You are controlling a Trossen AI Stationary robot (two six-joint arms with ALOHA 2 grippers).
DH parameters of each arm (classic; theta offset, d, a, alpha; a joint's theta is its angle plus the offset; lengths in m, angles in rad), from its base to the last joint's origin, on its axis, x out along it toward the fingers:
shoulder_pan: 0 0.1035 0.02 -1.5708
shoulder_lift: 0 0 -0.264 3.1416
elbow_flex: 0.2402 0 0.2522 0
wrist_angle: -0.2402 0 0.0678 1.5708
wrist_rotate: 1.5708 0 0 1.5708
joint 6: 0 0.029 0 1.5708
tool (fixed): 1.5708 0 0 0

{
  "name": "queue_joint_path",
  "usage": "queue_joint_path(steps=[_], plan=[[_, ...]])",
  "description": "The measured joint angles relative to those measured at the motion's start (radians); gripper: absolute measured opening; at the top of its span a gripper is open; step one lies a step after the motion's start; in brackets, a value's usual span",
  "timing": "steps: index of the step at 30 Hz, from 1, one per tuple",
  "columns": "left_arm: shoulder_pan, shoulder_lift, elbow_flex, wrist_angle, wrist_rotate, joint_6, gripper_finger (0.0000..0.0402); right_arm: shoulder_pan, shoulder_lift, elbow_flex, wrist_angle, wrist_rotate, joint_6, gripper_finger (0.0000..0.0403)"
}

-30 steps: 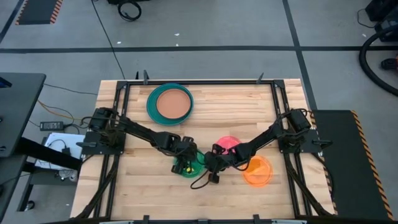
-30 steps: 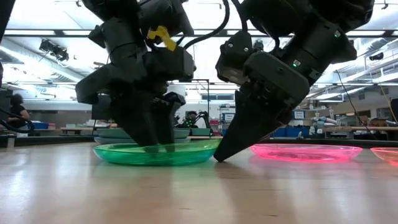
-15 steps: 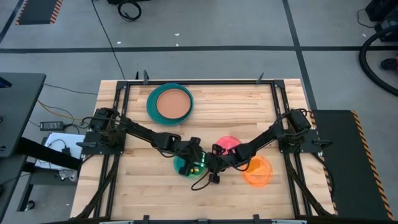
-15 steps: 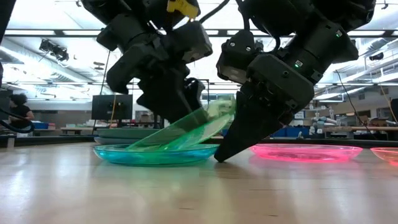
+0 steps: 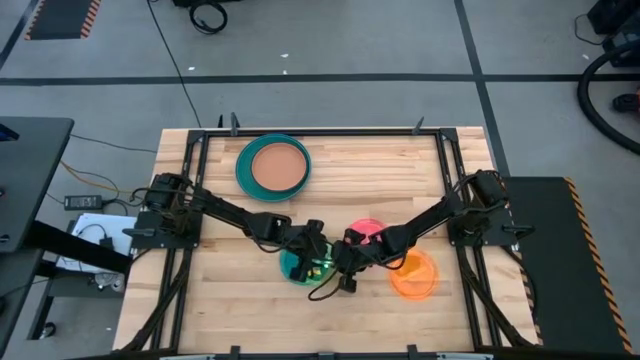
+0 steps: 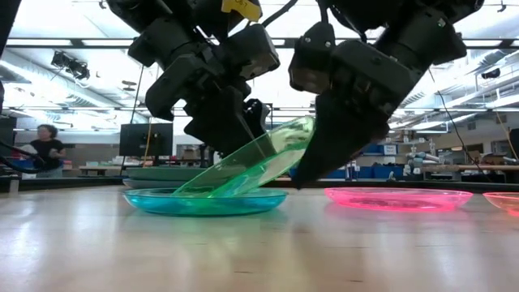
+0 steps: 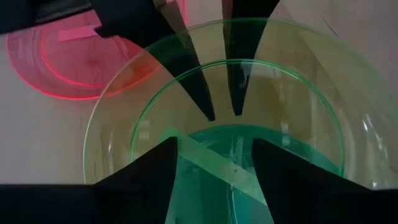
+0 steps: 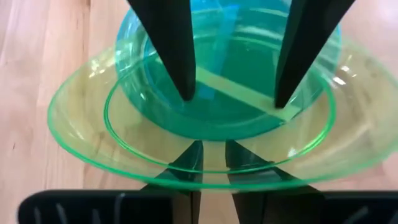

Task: Stack plastic plates
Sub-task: Stack the light green plate on top of the brown plate

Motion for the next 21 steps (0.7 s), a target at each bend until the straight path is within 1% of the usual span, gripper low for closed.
queue_joint_path(steps=[4,9,13,17,21], plan=[[0.000,-0.004,0.001,0.002,0.000,0.000,0.0217,0.000,-0.019,0.000,0.000,0.025,-0.004,0.0079],[0.000,-0.031,0.001,-0.021,-0.002,0.003,0.0217,0.000,-0.032,0.000,0.007,0.027,-0.007,0.0079],[0.000,-0.033,0.002,-0.029,-0.001,-0.043,0.0217,0.004,-0.034,0.000,0.010,0.030,0.001,0.0079],[0.002,-0.024,0.002,-0.038,0.000,-0.087,0.0217,0.008,-0.034,0.000,0.026,0.056,0.024,0.0079],[0.010,-0.024,0.002,-0.040,-0.014,-0.093,0.0217,0.008,-0.034,0.000,0.040,0.060,0.027,0.0079]])
